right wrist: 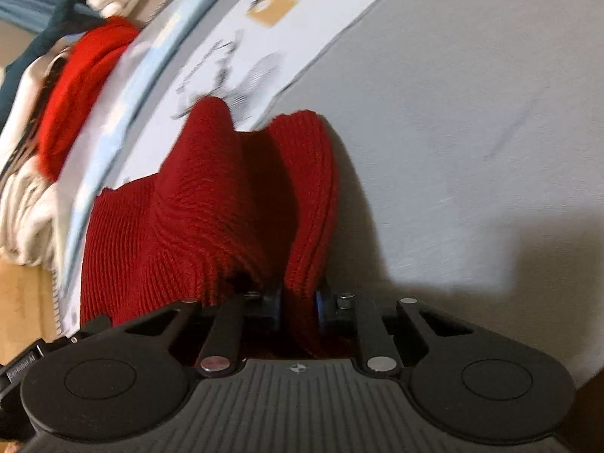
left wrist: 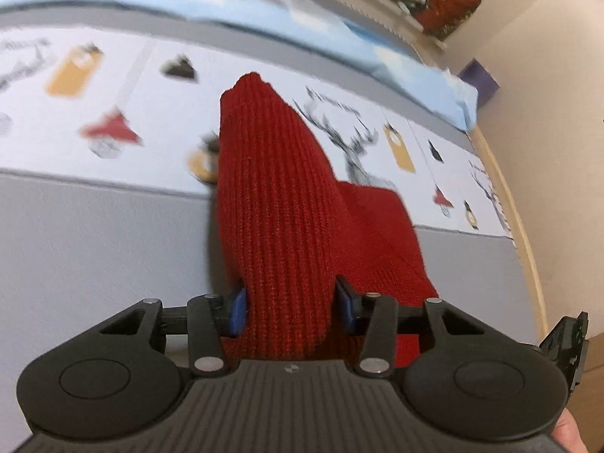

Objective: Fold small clothes

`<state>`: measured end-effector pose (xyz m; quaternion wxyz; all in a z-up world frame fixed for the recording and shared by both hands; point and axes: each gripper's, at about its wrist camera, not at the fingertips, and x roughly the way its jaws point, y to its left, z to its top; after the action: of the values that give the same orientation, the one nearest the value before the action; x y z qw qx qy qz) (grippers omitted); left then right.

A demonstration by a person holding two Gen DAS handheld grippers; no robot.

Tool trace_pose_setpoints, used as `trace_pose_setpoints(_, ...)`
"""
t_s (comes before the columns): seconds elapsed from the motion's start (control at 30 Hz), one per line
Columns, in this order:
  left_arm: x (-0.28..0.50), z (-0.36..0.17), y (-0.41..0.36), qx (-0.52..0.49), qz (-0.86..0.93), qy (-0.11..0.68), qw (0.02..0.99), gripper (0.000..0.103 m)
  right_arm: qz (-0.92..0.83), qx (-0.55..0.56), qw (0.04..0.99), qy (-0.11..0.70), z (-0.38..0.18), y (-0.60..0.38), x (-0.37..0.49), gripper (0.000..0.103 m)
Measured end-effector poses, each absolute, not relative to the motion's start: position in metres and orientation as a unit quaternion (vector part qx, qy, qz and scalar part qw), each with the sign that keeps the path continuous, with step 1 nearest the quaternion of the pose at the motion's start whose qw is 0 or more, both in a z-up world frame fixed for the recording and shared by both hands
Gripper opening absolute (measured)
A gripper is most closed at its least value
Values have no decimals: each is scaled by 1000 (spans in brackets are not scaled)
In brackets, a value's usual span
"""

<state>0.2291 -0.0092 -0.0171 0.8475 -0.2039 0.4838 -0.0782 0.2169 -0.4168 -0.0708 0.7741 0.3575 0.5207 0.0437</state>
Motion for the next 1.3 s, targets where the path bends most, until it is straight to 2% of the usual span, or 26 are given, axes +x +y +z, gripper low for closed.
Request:
trace_pose_setpoints(0.13,219,-2,41,-194,-50,474,857,51,90,344,779,516,-64,-363,223,16)
trace_pose_setpoints(0.27,213,-4,81,-184,-23,498,847,53,128,315,784,520,-61,-315,225,17)
trace_pose_setpoints(0.37,194,9,103,-156,-20,464,872,57,109,295,797,516,-59,-305,225,21)
trace_pose_setpoints(0.47,170,15,119,-171,-36,448,877,57,83,278,826,483,-41,-312,214,24)
trace_pose_setpoints(0.57,147,6,121,-164,-41,442,881,58,129,292,831,455,-28,-309,207,37)
trace_pose_setpoints(0.63,134,-6,118,-159,-42,434,886,58,168,283,827,455,-25,-293,203,63)
trace_pose_setpoints(0.7,133,-22,113,-170,-28,461,871,57,192,261,821,470,-31,-272,202,67)
trace_pose_setpoints(0.77,133,-21,107,-177,-42,446,877,59,190,231,820,488,-40,-255,202,65)
trace_pose_setpoints(0.8,132,-17,100,-161,-51,435,885,60,187,223,818,496,-44,-251,203,49)
trace_pose_setpoints(0.83,132,-16,96,-148,-55,433,888,60,185,223,815,502,-48,-249,203,20)
trace_pose_setpoints(1.03,135,-15,83,-138,-88,425,890,60,208,273,826,446,-21,-273,189,16)
trace_pose_setpoints(1.17,148,-34,70,-100,-83,470,873,60,132,222,812,524,-50,-283,192,17)
trace_pose_setpoints(1.27,153,-46,66,-84,-63,498,861,61,136,191,808,540,-58,-274,197,27)
trace_pose_setpoints(1.3,151,-42,66,-85,-69,487,866,61,136,181,816,531,-54,-271,195,37)
